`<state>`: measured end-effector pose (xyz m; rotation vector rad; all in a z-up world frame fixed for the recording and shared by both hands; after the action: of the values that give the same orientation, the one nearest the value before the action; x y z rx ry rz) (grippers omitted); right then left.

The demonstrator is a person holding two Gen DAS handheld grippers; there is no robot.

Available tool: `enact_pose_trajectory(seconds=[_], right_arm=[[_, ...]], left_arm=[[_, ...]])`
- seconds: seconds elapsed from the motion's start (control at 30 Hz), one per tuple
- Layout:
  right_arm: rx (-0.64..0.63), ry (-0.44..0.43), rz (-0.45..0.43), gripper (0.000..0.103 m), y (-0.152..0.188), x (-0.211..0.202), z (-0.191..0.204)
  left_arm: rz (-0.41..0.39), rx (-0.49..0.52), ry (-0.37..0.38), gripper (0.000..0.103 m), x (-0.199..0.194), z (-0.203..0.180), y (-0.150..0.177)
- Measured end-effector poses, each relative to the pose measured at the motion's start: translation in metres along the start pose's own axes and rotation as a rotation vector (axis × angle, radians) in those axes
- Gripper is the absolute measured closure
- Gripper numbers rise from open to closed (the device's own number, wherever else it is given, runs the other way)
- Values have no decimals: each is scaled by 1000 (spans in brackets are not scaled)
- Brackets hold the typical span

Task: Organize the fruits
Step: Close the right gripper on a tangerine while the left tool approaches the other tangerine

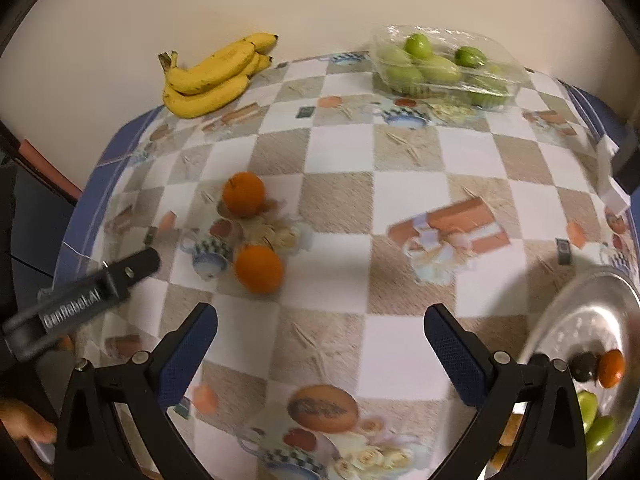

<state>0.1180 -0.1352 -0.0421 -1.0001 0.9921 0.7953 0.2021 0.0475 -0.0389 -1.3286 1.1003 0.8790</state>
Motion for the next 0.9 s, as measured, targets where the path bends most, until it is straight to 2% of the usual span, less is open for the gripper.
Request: enact_pose_trajectory(seconds=[0.33, 0.4, 0.47, 0.6, 0.67, 0.83, 0.9], right_arm=[[-29, -34, 7, 1, -19, 27, 16], [-42, -35, 9, 9, -21, 33, 20], [-50, -41, 18, 22, -23, 39, 23], [-62, -52, 33, 36, -25, 48, 27], [-67, -58, 42, 47, -25, 52, 30], [-80, -75, 59, 63, -24, 57, 35], [-81, -76, 59, 64, -24, 57, 36]], left_arm=[[10, -21, 6, 1, 16, 3, -17], [17, -18, 8, 1, 22, 2, -18], [27, -19, 10, 1, 27, 1, -18], [41, -22, 12, 1, 35, 0, -18], [44, -23, 17, 1, 37, 0, -18], [47, -20, 17, 1, 38, -1, -18], [49, -21, 20, 1, 38, -1, -18]])
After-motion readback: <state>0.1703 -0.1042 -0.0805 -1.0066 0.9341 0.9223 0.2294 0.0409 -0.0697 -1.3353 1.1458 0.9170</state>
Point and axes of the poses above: each gripper's, at about its wrist camera, not at the fingertips, and x roughly the way its jaws point, z to its left, y to its underside, the point moved 1 cm from there along x, roughly the way its jaws point, and after that the axes turned 5 degrees about z, right-handed, at the moved point
